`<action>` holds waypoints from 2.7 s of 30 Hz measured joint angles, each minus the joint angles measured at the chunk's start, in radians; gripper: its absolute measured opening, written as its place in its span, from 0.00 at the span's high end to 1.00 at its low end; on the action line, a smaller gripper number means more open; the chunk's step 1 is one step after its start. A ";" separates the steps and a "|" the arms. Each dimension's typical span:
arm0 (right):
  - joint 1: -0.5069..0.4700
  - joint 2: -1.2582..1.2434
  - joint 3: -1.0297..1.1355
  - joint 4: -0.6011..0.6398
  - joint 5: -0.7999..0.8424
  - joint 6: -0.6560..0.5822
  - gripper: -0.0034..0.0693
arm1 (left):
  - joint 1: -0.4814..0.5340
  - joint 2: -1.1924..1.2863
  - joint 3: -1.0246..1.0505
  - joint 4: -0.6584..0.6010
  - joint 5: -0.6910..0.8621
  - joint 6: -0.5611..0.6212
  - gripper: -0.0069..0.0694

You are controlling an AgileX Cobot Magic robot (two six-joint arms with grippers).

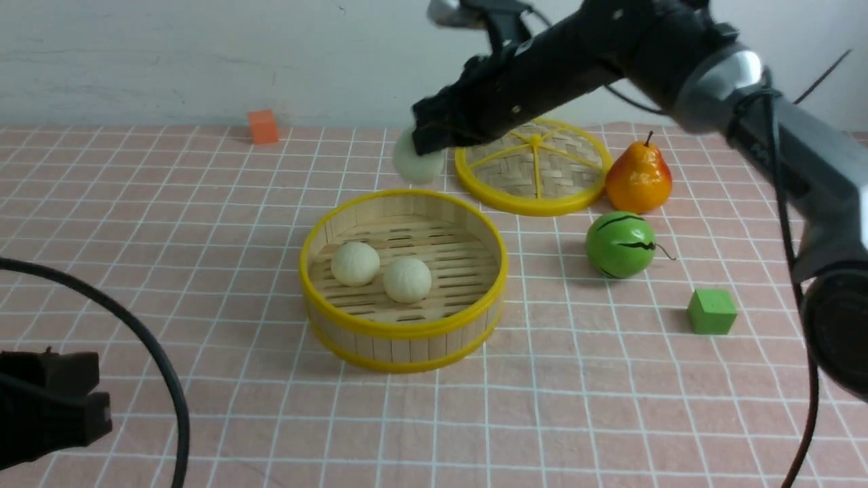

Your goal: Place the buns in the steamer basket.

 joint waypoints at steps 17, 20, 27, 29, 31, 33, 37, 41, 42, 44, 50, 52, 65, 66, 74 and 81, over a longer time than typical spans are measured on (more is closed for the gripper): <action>0.042 0.074 0.084 -0.050 -0.132 -0.016 0.41 | 0.000 -0.071 0.012 -0.007 0.010 -0.001 0.63; 0.042 0.074 0.084 -0.030 -0.129 -0.017 0.31 | 0.000 -0.071 0.012 -0.008 0.010 -0.001 0.63; 0.044 0.057 0.086 -0.027 -0.125 -0.028 0.31 | 0.000 -0.071 0.012 -0.022 0.024 -0.001 0.63; 0.044 0.000 0.086 -0.031 -0.101 -0.028 0.35 | 0.000 -0.071 0.012 -0.023 0.028 -0.001 0.63; 0.044 -0.064 0.086 -0.045 -0.058 -0.028 0.38 | 0.000 -0.077 0.011 -0.031 0.029 -0.001 0.63; 0.044 -0.118 0.086 -0.069 -0.020 -0.028 0.41 | 0.000 -0.087 0.005 -0.043 0.035 -0.001 0.63; 0.052 -0.328 0.098 -0.235 0.154 0.012 0.58 | 0.000 -0.210 -0.008 -0.058 -0.004 0.042 0.68; 0.076 -0.598 0.275 -0.544 0.223 0.104 0.85 | 0.000 -0.414 0.072 -0.039 -0.100 0.082 0.88; 0.078 -0.648 0.324 -0.584 0.225 0.126 0.90 | 0.000 -0.448 0.098 -0.029 -0.112 0.084 0.93; 0.080 -0.775 0.464 -0.707 0.221 0.198 0.97 | 0.000 -0.520 0.168 -0.004 -0.124 0.085 0.93; 0.080 -1.233 0.987 -0.928 0.069 0.441 0.98 | 0.000 -0.618 0.292 0.155 -0.291 0.078 0.93; 0.080 -1.375 1.143 -0.962 -0.051 0.532 0.97 | 0.000 -0.618 0.307 0.173 -0.338 0.073 0.93; 0.080 -2.190 1.968 -1.043 -0.453 0.867 0.96 | 0.000 -0.596 0.316 0.221 -0.384 0.057 0.93; 0.080 -2.261 2.004 -1.045 -0.476 0.879 0.96 | 0.000 -0.596 0.316 0.221 -0.380 0.057 0.93; 0.080 -2.326 2.096 -1.036 -0.545 0.923 0.96 | 0.000 -0.596 0.318 0.221 -0.375 0.056 0.93; 0.080 -2.298 2.099 -1.035 -0.645 0.926 0.95 | 0.000 -0.596 0.319 0.221 -0.373 0.056 0.93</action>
